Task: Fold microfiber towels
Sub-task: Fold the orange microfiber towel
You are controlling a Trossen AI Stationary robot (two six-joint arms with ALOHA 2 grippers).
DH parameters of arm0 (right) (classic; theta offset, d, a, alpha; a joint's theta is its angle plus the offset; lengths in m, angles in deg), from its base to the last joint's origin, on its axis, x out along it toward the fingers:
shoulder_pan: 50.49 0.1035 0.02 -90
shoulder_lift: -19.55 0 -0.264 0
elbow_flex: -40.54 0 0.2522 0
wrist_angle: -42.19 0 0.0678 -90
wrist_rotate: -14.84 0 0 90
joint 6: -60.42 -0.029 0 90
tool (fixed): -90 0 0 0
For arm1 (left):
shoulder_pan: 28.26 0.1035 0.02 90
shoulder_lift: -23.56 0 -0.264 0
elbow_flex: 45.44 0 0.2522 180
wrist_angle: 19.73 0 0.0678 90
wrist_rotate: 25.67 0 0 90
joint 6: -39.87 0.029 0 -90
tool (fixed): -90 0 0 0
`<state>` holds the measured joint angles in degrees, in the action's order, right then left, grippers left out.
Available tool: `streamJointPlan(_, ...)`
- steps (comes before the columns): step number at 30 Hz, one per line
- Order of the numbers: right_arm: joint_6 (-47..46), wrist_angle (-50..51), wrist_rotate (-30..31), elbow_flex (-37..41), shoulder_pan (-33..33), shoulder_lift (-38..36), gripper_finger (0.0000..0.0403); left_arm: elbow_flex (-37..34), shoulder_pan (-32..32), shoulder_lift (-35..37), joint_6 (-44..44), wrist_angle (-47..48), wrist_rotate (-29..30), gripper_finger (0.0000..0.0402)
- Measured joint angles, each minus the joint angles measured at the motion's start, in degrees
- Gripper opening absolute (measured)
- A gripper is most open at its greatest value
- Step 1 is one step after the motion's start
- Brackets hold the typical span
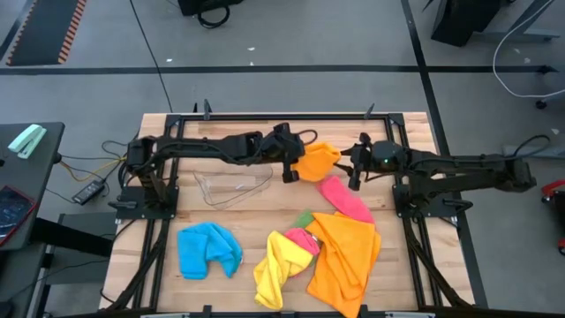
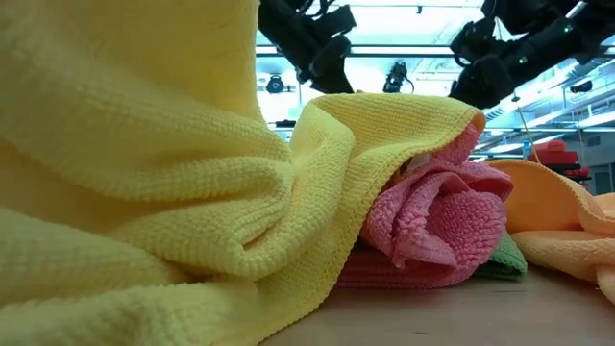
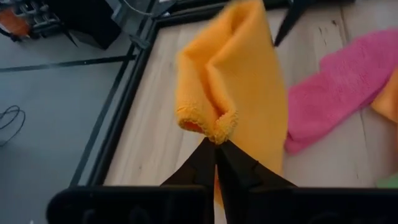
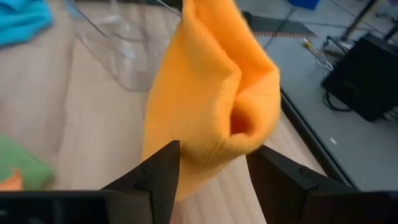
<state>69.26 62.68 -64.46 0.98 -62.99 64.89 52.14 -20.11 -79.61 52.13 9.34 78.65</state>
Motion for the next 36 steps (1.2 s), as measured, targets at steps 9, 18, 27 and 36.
streamJointPlan(9, -3.06, 9.7, 0.0, -5.39, -0.28, -0.41, 0.0177, 1.77, -0.69, 0.04, -2.85, -6.16, -6.5, 0.001)
streamJointPlan(18, -9.35, 22.44, -0.02, -17.68, 4.63, -1.42, 0.0166, 7.47, -5.26, 0.04, -5.75, 0.88, -9.96, 0.0007)
streamJointPlan(27, -8.78, 24.8, -0.02, -21.62, 7.35, -1.83, 0.0165, 10.1, -9.18, 0.07, -8.31, 6.21, -15.87, 0.0009)
streamJointPlan(36, -6.82, 24.83, 1.73, -19.75, 5.76, -0.83, 0.0165, 9.45, -3.86, -4.73, -7.25, 5.1, -17.22, 0.0014)
